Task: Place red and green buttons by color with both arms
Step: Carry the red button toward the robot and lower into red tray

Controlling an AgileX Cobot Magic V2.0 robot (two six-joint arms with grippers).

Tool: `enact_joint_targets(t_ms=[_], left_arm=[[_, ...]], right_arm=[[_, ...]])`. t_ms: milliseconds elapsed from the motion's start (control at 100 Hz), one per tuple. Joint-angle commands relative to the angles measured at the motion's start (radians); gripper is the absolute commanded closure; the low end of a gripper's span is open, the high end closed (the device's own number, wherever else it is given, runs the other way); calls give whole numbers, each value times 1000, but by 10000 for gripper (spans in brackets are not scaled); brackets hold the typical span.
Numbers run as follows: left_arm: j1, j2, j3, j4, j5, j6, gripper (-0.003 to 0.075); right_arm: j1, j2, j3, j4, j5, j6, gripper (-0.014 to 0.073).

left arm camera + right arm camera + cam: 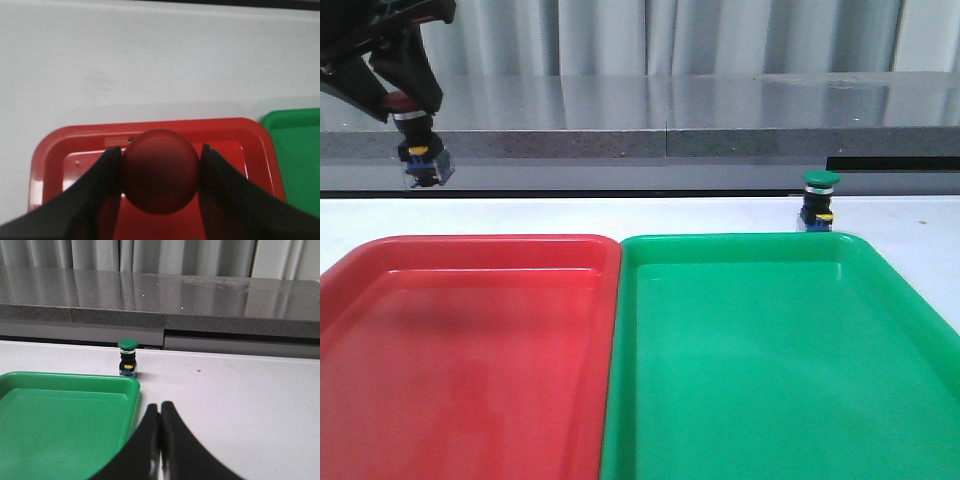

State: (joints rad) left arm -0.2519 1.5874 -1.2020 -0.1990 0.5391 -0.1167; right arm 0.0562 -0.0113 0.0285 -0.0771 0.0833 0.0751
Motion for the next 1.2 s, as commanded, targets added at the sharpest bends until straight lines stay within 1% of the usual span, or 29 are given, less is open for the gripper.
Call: enact_joint_targets(t_ms=[0,70,190,310,630,950,1020,1070,1140,1190], left_arm=[[-35,-60,40,-33,-107,-5,627],[-65,-60,88,-41,-139,-5,627],[-113,-60,166,-43,-240,-5,627],[-127,-58,217,-63,-316,-5,627],[-127,30,235,-75,-351,-5,627],[-127,73,235,-75,-334,-5,625],[-127,73,235,-75,-328,-5,608],[-127,73,235,-75,-326,-5,580],[-127,73,235,-75,-326,-5,510],[-127,73,235,-75,-326,-5,431]], right_arm=[[-7,-19,-16,-2,-83,-8,661],[-7,-19,-16,-2,-83,-8,661],[-7,-19,-16,-2,-83,-8,661],[-7,-19,-16,-2,-83,-8,661],[-7,-19,-16,-2,-83,-8,661],[-7,-19,-16,-2,-83,-8,661],[-7,-19,-16,-2,-83,-8,661],[-7,-19,-16,-2,-83,-8,661],[-7,-19,-16,-2,-83,-8,661],[-7,-19,-16,-2,-83,-8,661]])
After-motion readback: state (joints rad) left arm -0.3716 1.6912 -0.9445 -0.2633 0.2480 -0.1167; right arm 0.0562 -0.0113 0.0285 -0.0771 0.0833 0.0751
